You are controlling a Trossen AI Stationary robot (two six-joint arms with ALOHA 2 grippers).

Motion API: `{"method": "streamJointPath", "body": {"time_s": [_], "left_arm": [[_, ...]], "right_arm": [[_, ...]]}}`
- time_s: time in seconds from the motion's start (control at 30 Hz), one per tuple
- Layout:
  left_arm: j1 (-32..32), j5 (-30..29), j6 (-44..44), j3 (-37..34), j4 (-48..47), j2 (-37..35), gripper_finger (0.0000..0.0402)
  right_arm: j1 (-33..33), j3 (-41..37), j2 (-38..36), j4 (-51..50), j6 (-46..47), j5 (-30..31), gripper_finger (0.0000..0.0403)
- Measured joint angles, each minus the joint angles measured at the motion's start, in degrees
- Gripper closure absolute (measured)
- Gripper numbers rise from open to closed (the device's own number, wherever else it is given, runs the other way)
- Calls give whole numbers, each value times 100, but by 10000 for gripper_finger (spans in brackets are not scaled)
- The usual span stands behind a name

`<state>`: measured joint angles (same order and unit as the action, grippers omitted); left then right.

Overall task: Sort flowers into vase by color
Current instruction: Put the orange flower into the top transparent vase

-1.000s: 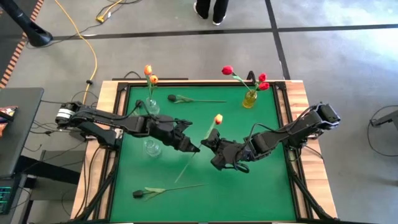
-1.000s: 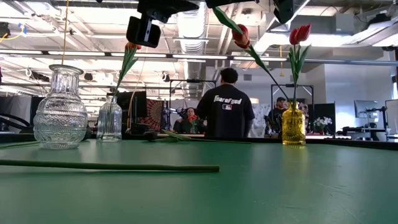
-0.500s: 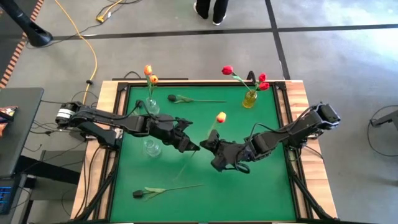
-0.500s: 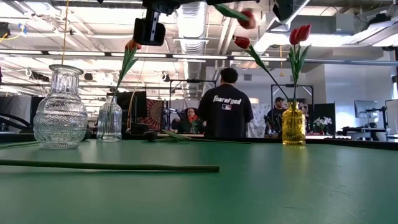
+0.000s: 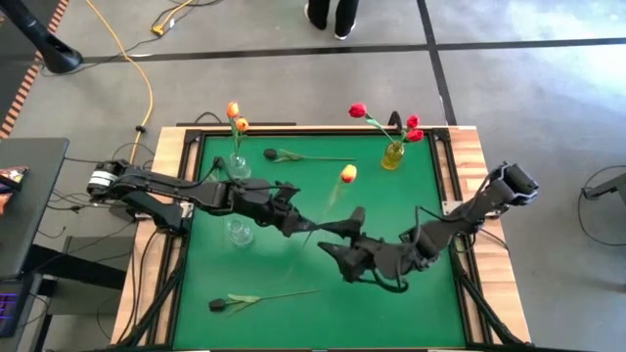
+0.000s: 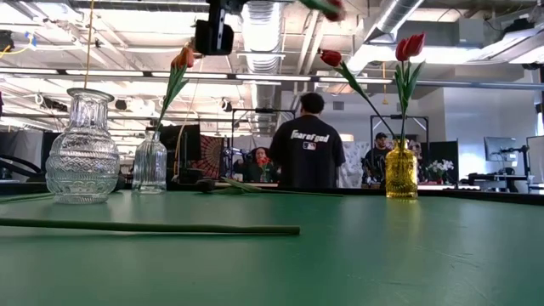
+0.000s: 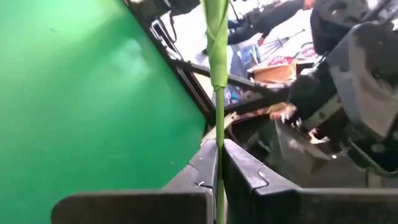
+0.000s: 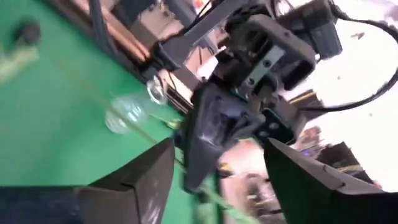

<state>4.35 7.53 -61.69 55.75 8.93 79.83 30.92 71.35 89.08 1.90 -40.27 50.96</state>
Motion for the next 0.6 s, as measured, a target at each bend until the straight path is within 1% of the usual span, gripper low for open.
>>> {"method": "streamJointPath", "body": {"time_s": [0.1, 0.2, 0.27, 0.37, 0.43, 0.5, 0.53, 0.6], "left_arm": [[-65, -166, 92, 0, -20, 0, 401], [-151, -364, 285, 0, 46, 0, 401], [-218, -436, 635, 0, 227, -11, 401], [-332, -589, 1321, 144, 282, -208, 401], [-432, -674, 2151, 355, 199, -451, 401], [-502, -858, 3327, 593, 177, -709, 401], [-510, -1092, 3886, 664, 88, -851, 401], [-508, -1743, 4991, 745, 81, -1122, 401]], "right_arm": [[232, 0, -94, -105, 830, 47, 114], [477, 0, -266, -392, 1668, 345, 108], [624, 0, -397, -688, 2420, 413, 108], [778, 0, -603, -1526, 3876, 370, 108], [849, 0, -716, -2230, 4887, 137, 108], [857, -39, -784, -2819, 5714, -18, 108], [859, -86, -793, -3038, 6040, -47, 108], [889, -208, -804, -3268, 6507, -46, 108]]}}
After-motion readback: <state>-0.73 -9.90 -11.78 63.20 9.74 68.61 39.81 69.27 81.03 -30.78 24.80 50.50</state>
